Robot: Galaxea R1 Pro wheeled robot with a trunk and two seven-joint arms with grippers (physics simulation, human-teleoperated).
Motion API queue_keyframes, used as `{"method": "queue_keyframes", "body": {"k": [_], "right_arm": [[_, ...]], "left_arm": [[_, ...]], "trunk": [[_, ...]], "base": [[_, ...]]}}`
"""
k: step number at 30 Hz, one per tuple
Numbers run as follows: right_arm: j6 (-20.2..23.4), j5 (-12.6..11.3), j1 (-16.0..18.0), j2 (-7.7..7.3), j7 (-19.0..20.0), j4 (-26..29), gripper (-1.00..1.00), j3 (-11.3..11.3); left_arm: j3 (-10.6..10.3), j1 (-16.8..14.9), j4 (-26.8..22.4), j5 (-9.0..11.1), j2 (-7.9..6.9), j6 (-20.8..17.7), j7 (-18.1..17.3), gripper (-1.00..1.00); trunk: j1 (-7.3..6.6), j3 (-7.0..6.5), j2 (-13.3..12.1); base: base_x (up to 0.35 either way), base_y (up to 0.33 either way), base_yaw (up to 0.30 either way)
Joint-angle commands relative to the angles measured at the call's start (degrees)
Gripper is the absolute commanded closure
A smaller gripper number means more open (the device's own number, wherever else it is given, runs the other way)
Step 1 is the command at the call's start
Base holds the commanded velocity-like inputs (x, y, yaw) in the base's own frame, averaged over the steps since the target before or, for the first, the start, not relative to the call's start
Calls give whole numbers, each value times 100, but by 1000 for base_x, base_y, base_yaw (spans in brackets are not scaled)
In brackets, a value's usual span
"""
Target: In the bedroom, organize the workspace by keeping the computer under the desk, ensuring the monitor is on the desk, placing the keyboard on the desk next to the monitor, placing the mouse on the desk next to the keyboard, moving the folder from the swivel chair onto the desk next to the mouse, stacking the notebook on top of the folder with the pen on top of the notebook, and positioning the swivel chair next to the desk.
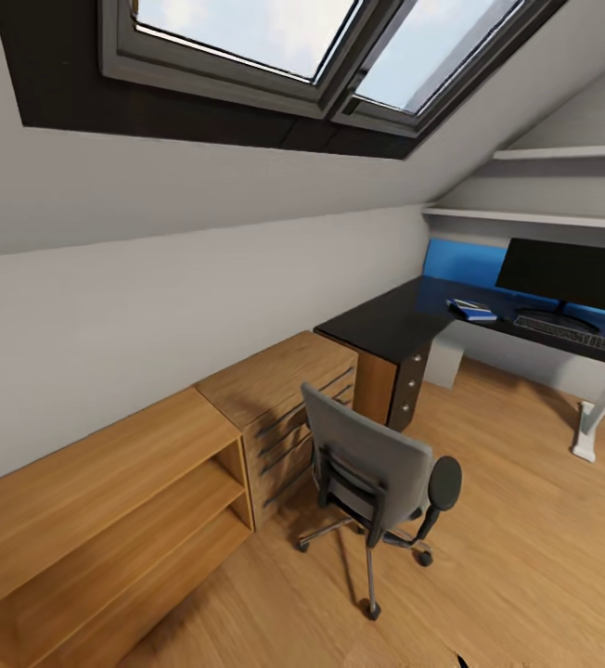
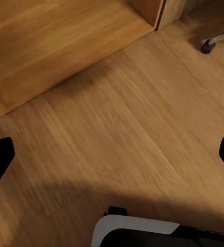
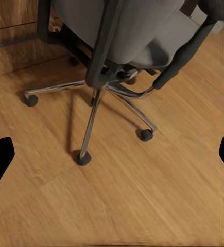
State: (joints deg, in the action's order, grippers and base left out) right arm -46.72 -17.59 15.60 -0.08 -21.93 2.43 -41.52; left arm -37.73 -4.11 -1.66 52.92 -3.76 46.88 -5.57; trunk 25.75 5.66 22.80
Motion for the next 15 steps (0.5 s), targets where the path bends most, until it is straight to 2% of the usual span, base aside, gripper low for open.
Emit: {"method": "queue_keyframes", "body": {"k": [1, 15], "right_arm": [[-3, -25, 4, -1, -32, 3, -100, -49], [-3, -25, 4, 0, -35, 3, -100, -49]], "left_arm": [[-6, -2, -1, 61, -1, 10, -58, -100], [2, -2, -1, 61, -1, 14, -58, -100]], "trunk": [[3, 12, 12], [3, 12, 12]], "base": [[0, 0, -281], [0, 0, -281]]}}
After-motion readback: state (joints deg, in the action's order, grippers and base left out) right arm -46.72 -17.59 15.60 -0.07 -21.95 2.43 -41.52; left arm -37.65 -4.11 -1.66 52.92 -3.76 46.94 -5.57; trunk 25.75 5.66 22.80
